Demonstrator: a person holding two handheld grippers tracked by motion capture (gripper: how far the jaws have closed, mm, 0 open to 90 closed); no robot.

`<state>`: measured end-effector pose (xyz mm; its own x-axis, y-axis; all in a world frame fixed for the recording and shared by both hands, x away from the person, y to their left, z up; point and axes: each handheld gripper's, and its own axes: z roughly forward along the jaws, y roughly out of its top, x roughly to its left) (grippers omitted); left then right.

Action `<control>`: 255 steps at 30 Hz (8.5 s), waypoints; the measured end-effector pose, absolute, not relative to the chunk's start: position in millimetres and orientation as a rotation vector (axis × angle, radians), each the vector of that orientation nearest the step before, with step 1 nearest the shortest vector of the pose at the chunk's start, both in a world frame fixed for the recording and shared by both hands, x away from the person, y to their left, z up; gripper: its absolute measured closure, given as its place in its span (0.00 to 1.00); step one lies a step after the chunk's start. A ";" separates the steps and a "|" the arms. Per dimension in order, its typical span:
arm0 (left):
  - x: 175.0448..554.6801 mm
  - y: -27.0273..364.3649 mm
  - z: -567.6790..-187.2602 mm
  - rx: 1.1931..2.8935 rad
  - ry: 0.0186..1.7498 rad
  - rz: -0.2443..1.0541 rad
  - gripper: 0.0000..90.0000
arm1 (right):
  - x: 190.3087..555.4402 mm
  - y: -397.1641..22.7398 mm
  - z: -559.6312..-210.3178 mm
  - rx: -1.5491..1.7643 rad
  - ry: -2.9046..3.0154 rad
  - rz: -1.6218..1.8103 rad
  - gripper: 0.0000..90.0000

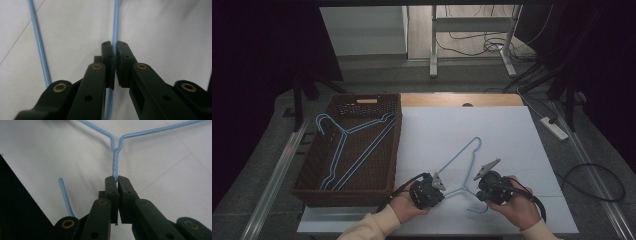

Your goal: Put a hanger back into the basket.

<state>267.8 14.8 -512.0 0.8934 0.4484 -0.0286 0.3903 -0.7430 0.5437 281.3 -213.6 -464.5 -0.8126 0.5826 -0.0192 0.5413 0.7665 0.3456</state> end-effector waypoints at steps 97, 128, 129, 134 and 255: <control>290.7 261.2 -370.3 1.779 0.947 0.294 0.98 | 287.9 -298.6 -482.5 1.091 2.363 1.242 0.33; 293.2 304.2 -405.6 1.781 1.058 0.236 0.97 | 288.1 -299.8 -483.1 1.104 2.357 1.242 0.33; 293.1 305.2 -408.6 1.790 1.066 0.226 0.97 | 288.2 -299.5 -483.2 1.106 2.359 1.241 0.33; 296.8 301.8 -420.0 1.827 1.083 0.202 0.97 | 288.3 -298.7 -483.5 1.103 2.361 1.236 0.33; 215.9 231.3 -454.4 1.816 0.967 0.416 0.34 | 278.7 -326.2 -486.7 1.114 2.291 1.298 0.32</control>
<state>215.9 231.3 -454.4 0.6214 0.7709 -0.1400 0.4286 -0.1849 0.8844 278.7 -326.2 -486.7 -0.6628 0.7385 0.1234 0.4857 0.2986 0.8215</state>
